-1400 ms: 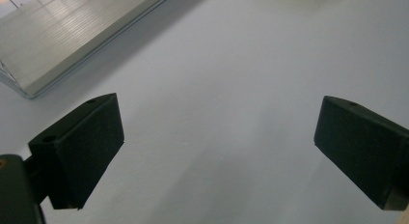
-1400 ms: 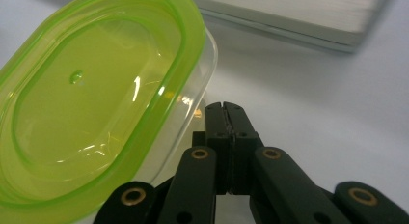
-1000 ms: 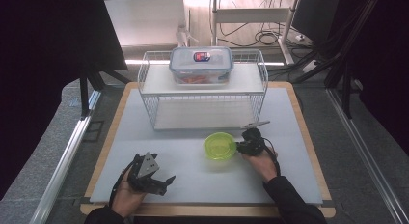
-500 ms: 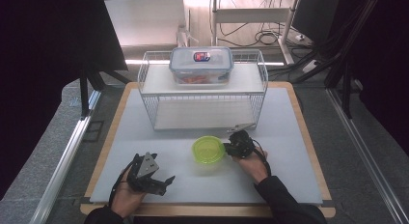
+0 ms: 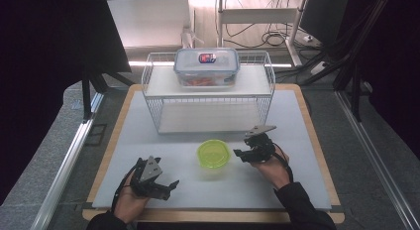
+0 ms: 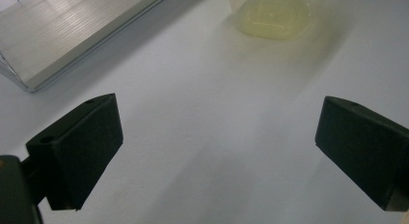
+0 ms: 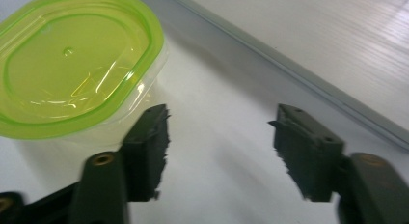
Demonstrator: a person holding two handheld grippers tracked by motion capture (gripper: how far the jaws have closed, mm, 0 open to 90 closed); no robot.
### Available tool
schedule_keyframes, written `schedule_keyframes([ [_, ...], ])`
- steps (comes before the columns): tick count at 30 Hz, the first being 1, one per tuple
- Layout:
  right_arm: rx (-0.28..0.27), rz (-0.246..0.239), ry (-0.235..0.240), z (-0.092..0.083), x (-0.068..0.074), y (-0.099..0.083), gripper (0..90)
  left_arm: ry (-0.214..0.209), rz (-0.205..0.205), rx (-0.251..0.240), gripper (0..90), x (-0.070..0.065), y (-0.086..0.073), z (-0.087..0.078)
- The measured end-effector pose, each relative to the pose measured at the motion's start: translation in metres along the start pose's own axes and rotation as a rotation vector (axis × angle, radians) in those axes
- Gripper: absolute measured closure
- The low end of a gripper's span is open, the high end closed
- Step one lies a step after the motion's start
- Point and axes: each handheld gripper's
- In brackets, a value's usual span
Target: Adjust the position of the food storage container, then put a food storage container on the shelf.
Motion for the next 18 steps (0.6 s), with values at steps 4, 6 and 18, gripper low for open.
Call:
schedule_keyframes([
  [4,-0.012,0.009,0.012,-0.004,-0.001,-0.005,24.7,-0.001,0.003,0.002,2.4,-0.001,0.0,0.001],
  [6,-0.011,0.013,0.018,-0.005,-0.002,-0.007,22.1,-0.002,0.004,0.002,2.4,-0.001,0.0,0.001],
  [18,-0.041,0.056,0.024,-0.008,-0.004,-0.009,4.1,-0.004,0.005,-0.004,2.3,-0.001,0.0,0.001],
])
Point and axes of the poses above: each handheld gripper's, and its own axes: z roughly forward along the jaws, y roughly out of its top, x roughly to its left, and after that the axes turned 11 degrees about y, right-handed
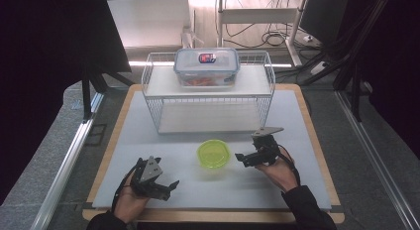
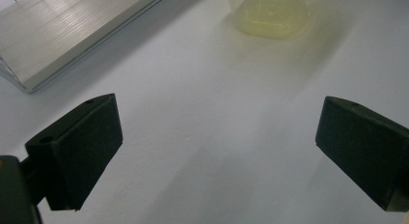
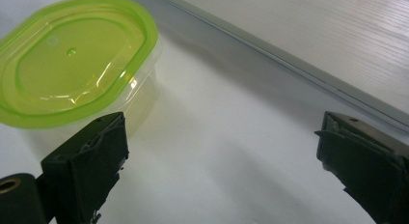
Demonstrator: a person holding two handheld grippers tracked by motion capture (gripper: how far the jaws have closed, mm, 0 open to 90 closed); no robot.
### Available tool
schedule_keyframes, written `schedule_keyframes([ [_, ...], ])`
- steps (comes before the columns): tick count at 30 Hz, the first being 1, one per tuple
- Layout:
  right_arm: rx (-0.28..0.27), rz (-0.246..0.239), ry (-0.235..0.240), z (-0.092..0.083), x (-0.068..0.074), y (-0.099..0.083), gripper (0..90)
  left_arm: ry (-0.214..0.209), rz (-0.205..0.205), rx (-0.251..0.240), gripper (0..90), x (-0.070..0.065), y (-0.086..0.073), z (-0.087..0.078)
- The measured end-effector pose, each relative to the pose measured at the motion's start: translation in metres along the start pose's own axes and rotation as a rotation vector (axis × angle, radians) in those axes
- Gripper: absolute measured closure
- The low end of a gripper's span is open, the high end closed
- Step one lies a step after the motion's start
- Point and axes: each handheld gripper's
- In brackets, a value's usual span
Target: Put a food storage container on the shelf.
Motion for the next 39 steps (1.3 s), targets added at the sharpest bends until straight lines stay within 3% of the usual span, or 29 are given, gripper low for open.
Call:
schedule_keyframes([
  [5,0.011,-0.001,0.028,-0.001,0.004,0.003,2.5,-0.001,0.006,0.003,2.3,-0.001,0.0,0.001],
  [9,0.002,0.035,0.045,-0.005,0.008,0.009,5.0,0.0,0.011,0.002,2.3,0.0,0.001,0.0],
  [15,-0.003,0.06,0.079,-0.002,0.014,0.017,25.1,-0.002,0.009,-0.001,2.3,-0.001,0.001,0.0],
  [22,-0.004,0.138,0.207,0.017,0.011,0.028,43.6,-0.006,0.006,-0.003,2.3,-0.001,0.001,0.001],
  [27,0.002,0.187,0.271,0.03,0.003,0.031,58.8,-0.008,0.007,-0.003,2.2,-0.001,0.0,0.0],
  [29,0.011,0.196,0.274,0.031,0.0,0.032,64.6,-0.009,0.008,-0.003,2.3,-0.001,0.0,0.001],
  [39,0.001,0.316,0.417,0.034,-0.011,0.028,79.6,-0.013,0.01,0.001,2.2,-0.002,0.0,0.001],
])
Point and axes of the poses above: each handheld gripper's, and its own axes: z roughly forward along the jaws, y roughly out of its top, x roughly to its left, and after that the axes turned 11 degrees about y, right-handed
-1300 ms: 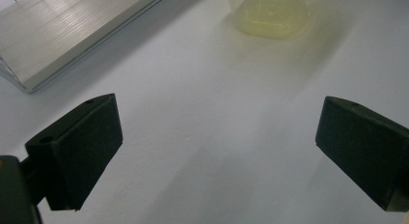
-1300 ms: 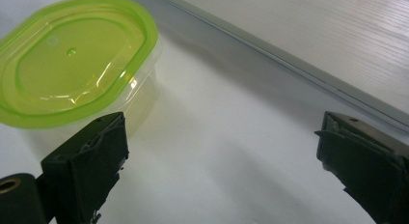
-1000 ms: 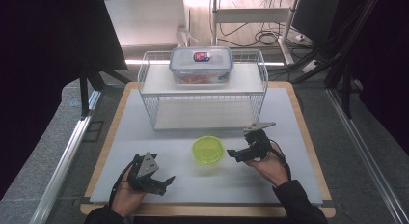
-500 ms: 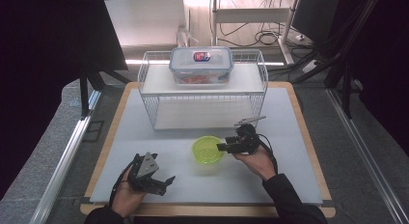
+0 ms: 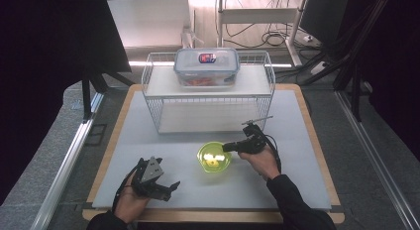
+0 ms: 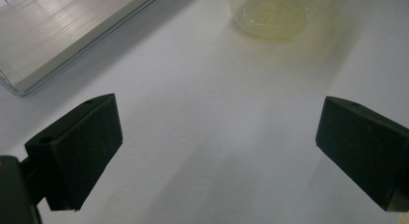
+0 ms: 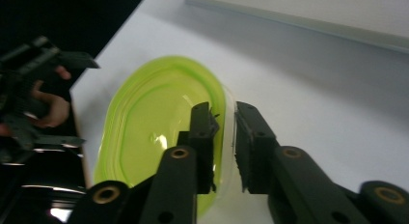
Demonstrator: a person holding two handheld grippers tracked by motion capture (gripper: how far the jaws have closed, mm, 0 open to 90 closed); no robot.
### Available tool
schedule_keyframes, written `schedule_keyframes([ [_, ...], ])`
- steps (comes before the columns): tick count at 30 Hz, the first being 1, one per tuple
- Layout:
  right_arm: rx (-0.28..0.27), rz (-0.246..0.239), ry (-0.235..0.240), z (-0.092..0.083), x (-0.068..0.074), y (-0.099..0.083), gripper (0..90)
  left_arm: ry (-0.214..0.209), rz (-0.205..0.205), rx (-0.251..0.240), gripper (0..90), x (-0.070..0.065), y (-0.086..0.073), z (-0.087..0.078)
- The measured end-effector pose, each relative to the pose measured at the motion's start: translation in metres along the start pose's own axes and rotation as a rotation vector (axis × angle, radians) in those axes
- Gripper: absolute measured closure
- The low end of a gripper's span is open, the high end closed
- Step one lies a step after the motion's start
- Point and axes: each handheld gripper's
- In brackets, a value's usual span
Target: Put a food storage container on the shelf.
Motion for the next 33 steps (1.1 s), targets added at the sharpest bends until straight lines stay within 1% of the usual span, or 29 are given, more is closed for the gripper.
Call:
schedule_keyframes([
  [1,0.003,0.004,0.005,0.0,0.001,0.0,79.9,0.0,0.0,0.0,2.2,0.0,0.0,0.0],
  [3,0.007,0.0,0.0,0.0,0.003,0.001,80.4,0.0,0.0,-0.001,2.2,0.0,0.0,0.0],
  [7,0.006,0.005,0.018,-0.001,0.005,0.001,81.0,0.001,0.001,-0.002,2.2,0.0,0.0,0.0],
  [10,-0.005,0.016,0.039,-0.002,0.007,0.001,81.8,0.004,0.002,-0.004,2.2,0.0,0.0,-0.001],
  [12,-0.017,0.023,0.065,-0.003,0.008,0.002,82.4,0.005,0.001,-0.005,2.2,0.001,0.0,-0.001],
  [13,-0.021,0.023,0.059,-0.004,0.009,0.002,82.5,0.005,0.0,-0.005,2.2,0.0,0.0,-0.001],
  [18,-0.028,0.027,0.062,-0.007,0.01,0.003,82.9,0.005,0.005,-0.003,2.2,0.001,0.0,-0.001],
  [21,-0.039,0.028,0.062,-0.01,0.01,0.003,83.3,0.005,-0.002,-0.008,2.1,0.001,0.0,-0.001],
  [23,-0.049,0.03,0.07,-0.013,0.01,0.004,84.0,0.007,-0.004,-0.009,2.1,0.001,0.0,-0.001],
  [24,-0.054,0.032,0.083,-0.015,0.01,0.005,84.2,0.006,-0.004,-0.009,2.1,0.001,0.0,-0.001],
  [25,-0.058,0.029,0.079,-0.016,0.011,0.005,84.3,0.006,-0.005,-0.009,2.1,0.001,0.0,-0.001],
  [26,-0.057,0.019,0.063,-0.017,0.013,0.006,84.2,0.006,-0.006,-0.01,2.1,0.001,0.0,-0.001],
  [27,-0.057,0.015,0.06,-0.018,0.014,0.007,84.3,0.007,-0.005,-0.011,2.1,0.001,0.001,-0.001],
  [33,-0.076,0.008,0.069,-0.024,0.019,0.01,84.3,0.006,-0.006,-0.013,2.1,0.001,0.001,-0.002],
])
Point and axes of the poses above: each handheld gripper's, and its own axes: z roughly forward along the jaws, y roughly out of its top, x roughly to its left, and after that the axes turned 11 degrees about y, right-handed
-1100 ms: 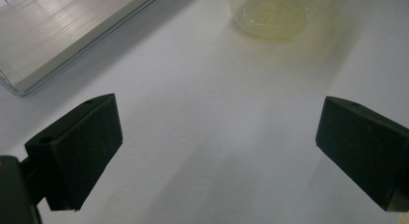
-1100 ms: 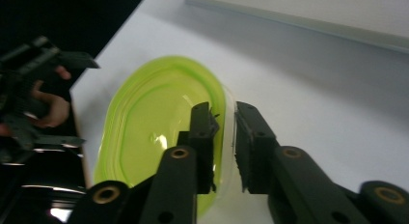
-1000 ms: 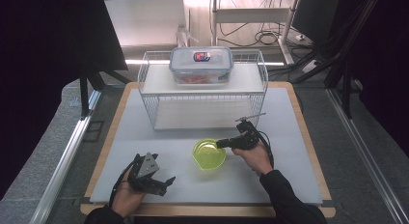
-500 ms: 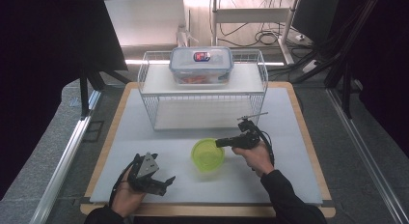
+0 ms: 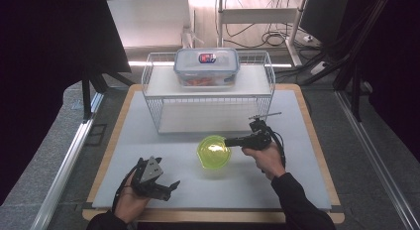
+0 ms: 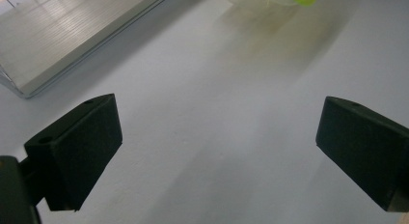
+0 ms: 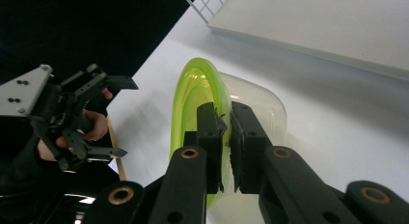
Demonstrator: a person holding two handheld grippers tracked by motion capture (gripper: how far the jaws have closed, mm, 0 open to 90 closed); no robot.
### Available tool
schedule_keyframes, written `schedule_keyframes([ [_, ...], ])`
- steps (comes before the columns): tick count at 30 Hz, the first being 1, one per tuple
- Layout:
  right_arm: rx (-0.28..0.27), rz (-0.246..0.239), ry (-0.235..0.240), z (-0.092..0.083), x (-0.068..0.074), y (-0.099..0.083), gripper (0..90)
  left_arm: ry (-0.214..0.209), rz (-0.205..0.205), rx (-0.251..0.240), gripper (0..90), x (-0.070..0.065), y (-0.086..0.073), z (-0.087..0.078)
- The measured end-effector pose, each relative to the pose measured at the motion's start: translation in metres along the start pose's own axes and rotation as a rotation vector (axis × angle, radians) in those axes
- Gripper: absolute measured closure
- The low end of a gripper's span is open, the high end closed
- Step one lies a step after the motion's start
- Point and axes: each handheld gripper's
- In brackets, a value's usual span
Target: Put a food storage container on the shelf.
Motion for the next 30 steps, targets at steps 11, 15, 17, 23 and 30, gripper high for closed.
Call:
schedule_keyframes([
  [11,-0.044,-0.018,0.024,-0.012,0.013,0.01,84.3,0.002,-0.001,-0.004,1.9,0.0,0.0,-0.001],
  [15,-0.055,-0.026,0.032,-0.017,0.019,0.015,84.3,0.002,-0.001,-0.005,1.9,0.0,0.001,-0.001],
  [17,-0.062,-0.031,0.035,-0.019,0.022,0.018,84.3,0.003,-0.001,-0.006,1.9,0.0,0.001,-0.001],
  [23,-0.08,-0.034,0.052,-0.026,0.029,0.026,84.3,0.004,-0.005,-0.007,1.9,0.0,0.001,-0.001],
  [30,-0.102,-0.045,0.065,-0.036,0.039,0.039,84.3,0.003,-0.005,-0.008,1.8,0.0,0.001,-0.001],
])
Point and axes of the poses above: each handheld gripper's, and its own axes: z roughly forward along the jaws, y roughly out of its top, x roughly to its left, and after that the axes turned 11 degrees about y, right-handed
